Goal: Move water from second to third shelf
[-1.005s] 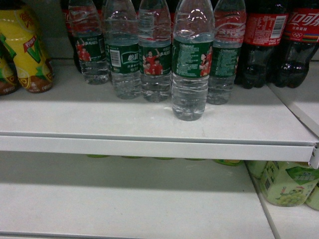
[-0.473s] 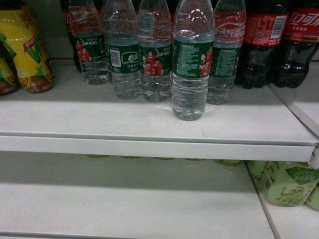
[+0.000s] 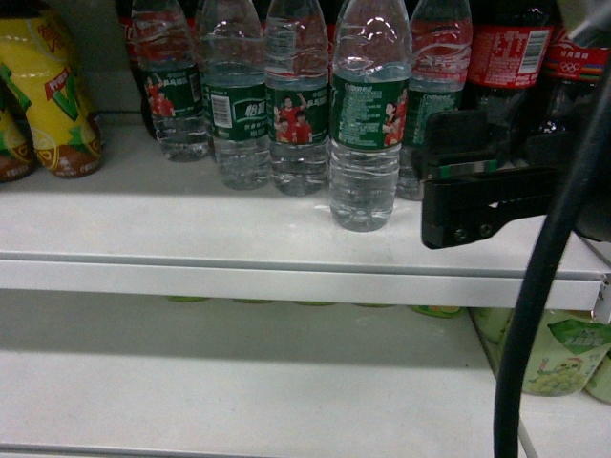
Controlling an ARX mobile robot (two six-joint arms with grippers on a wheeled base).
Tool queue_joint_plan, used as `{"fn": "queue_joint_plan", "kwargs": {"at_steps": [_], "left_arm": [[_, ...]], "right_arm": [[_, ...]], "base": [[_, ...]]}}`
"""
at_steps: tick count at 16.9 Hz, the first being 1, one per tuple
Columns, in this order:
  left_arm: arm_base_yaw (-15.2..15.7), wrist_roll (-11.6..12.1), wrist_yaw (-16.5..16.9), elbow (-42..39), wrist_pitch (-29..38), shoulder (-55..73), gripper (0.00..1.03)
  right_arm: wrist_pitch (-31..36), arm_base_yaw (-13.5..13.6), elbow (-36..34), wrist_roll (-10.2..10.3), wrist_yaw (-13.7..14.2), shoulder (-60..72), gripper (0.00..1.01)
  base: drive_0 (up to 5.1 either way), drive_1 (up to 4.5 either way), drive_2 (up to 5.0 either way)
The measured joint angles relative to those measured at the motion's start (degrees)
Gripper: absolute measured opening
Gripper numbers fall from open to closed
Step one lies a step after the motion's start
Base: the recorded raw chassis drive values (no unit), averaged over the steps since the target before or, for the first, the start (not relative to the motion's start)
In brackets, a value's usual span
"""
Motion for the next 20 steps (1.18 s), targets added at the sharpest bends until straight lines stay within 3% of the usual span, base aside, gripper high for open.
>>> {"fn": "queue_joint_plan", "kwargs": {"at_steps": [7, 20], "left_arm": [[0.0, 0.0, 0.0, 0.0, 0.0, 0.0, 0.98], [0.0, 0.0, 0.0, 0.0, 0.0, 0.0, 0.98]], "right_arm": [[3.0, 2.5, 9.1, 3.3, 1.0, 10.6, 0.98], [1.8, 3.9, 15.6, 3.4, 0.9, 15.9, 0.98]], "base": [[0.0, 0.00, 0.0], [0.0, 0.00, 0.0]]}}
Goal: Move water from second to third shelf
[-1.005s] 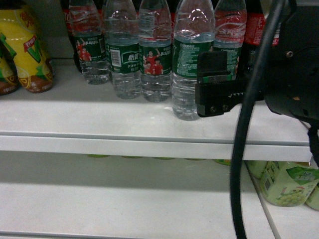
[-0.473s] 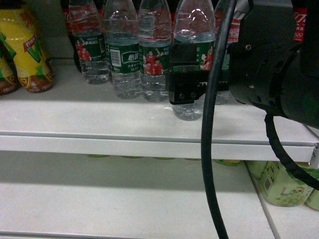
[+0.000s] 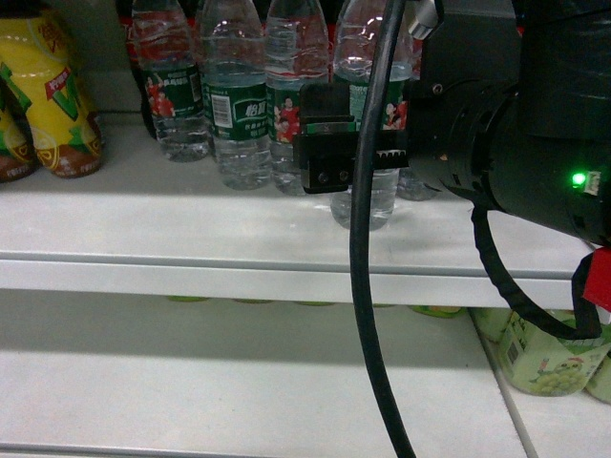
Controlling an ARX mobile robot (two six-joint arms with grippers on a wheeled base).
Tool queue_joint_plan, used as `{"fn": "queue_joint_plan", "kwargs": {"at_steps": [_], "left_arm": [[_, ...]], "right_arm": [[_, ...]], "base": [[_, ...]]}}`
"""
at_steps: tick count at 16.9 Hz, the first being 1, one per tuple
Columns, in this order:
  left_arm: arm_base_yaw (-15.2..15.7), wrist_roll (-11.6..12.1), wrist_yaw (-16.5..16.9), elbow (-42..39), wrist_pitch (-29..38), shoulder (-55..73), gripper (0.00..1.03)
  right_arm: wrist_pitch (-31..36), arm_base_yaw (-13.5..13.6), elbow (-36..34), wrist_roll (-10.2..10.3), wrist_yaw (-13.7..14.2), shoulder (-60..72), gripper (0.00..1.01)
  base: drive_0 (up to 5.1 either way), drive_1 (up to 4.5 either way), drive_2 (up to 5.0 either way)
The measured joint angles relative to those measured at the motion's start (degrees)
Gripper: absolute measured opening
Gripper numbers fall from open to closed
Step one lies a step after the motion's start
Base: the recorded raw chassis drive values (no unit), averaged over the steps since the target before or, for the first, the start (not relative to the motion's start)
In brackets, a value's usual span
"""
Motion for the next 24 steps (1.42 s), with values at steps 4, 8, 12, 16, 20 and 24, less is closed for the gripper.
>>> {"fn": "queue_joint_plan", "kwargs": {"at_steps": [4, 8, 12, 16, 20, 24], "left_arm": [[0.0, 0.0, 0.0, 0.0, 0.0, 0.0, 0.98], [0.0, 0.0, 0.0, 0.0, 0.0, 0.0, 0.98], [0.0, 0.0, 0.0, 0.0, 0.0, 0.0, 0.98], [0.0, 0.0, 0.0, 0.0, 0.0, 0.0, 0.98], [0.0, 0.0, 0.0, 0.0, 0.0, 0.0, 0.98], [0.0, 0.0, 0.0, 0.0, 0.0, 0.0, 0.98]], "right_arm": [[-1.4, -0.4, 7.8, -2.3, 3.3, 6.1, 0.98], [-3.2, -1.2, 11.1, -2.4, 4.2, 8.1, 0.98], [-4.0, -1.5, 14.2, -1.7, 5.8, 10.5, 0.98], [-5.6, -1.4, 16.5, -1.3, 6.3, 11.5, 0.98], [-5.3, -1.0, 16.5, 0.1, 6.5, 11.4, 0.49], [-3.0, -1.1, 12.2, 1.4, 5.8, 8.7, 0.44]], "base": [[0.0, 0.00, 0.0], [0.0, 0.00, 0.0], [0.0, 0.00, 0.0], [0.0, 0.00, 0.0], [0.0, 0.00, 0.0], [0.0, 0.00, 0.0]]}}
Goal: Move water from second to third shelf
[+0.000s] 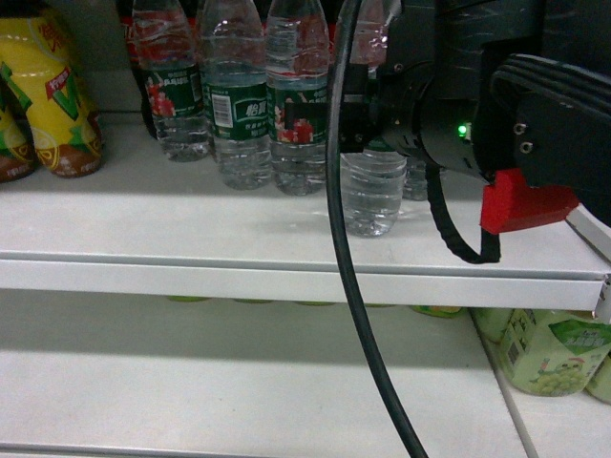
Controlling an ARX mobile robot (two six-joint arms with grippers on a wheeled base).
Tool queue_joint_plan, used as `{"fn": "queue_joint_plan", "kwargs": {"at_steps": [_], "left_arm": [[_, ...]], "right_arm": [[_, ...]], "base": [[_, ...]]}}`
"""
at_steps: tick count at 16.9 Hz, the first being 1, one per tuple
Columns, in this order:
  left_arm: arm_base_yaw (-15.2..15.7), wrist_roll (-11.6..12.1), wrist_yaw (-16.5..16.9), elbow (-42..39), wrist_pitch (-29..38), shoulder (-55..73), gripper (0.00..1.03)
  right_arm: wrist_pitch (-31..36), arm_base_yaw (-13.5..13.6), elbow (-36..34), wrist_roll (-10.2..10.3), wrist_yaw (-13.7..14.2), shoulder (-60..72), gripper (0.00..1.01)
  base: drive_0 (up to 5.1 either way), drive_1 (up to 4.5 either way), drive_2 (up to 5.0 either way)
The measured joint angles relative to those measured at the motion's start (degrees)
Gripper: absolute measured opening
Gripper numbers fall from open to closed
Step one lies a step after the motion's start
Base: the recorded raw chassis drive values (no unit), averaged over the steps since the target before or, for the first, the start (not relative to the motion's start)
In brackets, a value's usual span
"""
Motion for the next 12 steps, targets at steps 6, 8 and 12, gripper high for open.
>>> {"fn": "queue_joint_plan", "kwargs": {"at_steps": [6, 8, 12], "left_arm": [[0.0, 0.0, 0.0, 0.0, 0.0, 0.0, 0.98], [0.0, 0.0, 0.0, 0.0, 0.0, 0.0, 0.98], [0.0, 0.0, 0.0, 0.0, 0.0, 0.0, 0.98]], "right_arm": [[3.1, 0.0, -11.8, 0.7, -1.0, -8.6, 0.44], [3.6, -0.2, -16.5, 0.4, -1.4, -12.4, 0.44], [3.0, -2.1, -24.2, 0.0, -2.0, -21.5, 0.43]], "base": [[0.0, 0.00, 0.0], [0.0, 0.00, 0.0], [0.0, 0.00, 0.0]]}}
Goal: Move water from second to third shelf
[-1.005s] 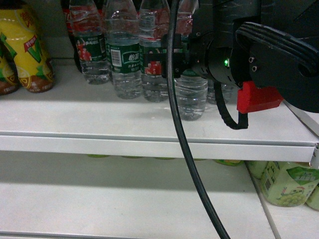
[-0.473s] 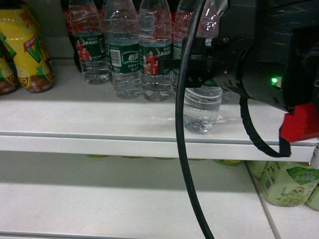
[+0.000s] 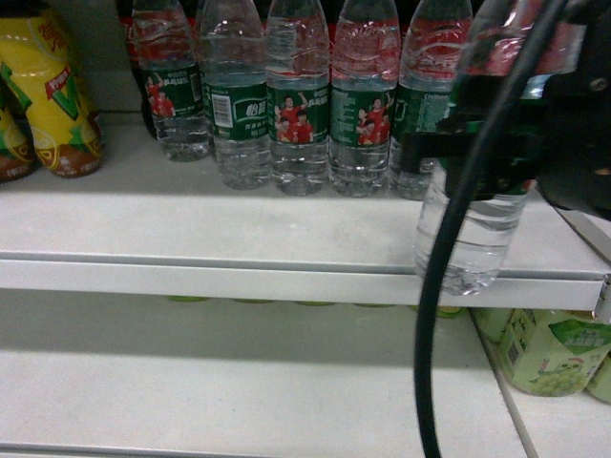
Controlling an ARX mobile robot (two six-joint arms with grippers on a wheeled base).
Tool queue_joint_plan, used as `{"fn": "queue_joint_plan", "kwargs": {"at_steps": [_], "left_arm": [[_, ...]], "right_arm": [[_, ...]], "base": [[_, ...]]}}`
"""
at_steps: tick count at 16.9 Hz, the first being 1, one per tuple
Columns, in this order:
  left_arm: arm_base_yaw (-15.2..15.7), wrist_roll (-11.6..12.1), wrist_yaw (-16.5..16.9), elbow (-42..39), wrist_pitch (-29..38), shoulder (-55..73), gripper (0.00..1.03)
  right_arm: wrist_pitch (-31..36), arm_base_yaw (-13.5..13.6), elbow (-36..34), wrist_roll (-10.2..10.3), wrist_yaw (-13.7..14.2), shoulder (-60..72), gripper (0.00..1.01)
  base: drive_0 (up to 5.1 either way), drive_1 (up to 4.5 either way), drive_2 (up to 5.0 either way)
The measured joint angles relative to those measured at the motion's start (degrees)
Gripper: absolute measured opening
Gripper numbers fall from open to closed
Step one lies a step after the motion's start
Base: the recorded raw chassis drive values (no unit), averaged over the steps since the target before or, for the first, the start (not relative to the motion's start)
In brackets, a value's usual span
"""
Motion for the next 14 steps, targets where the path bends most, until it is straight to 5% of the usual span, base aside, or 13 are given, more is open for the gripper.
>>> {"fn": "queue_joint_plan", "kwargs": {"at_steps": [4, 8, 14], "left_arm": [[0.0, 0.0, 0.0, 0.0, 0.0, 0.0, 0.98], [0.0, 0.0, 0.0, 0.0, 0.0, 0.0, 0.98], [0.0, 0.0, 0.0, 0.0, 0.0, 0.0, 0.98]], "right_arm": [[-4.8, -1.0, -7.3, -2.6, 0.9, -11.2, 0.43], [-16.8, -3.4, -10.0, -4.6, 3.1, -25.5, 0.43], [-37.4, -5.1, -10.1, -3.6, 8.9, -47.3, 0.43]], "base": [[0.0, 0.00, 0.0], [0.0, 0.00, 0.0], [0.0, 0.00, 0.0]]}}
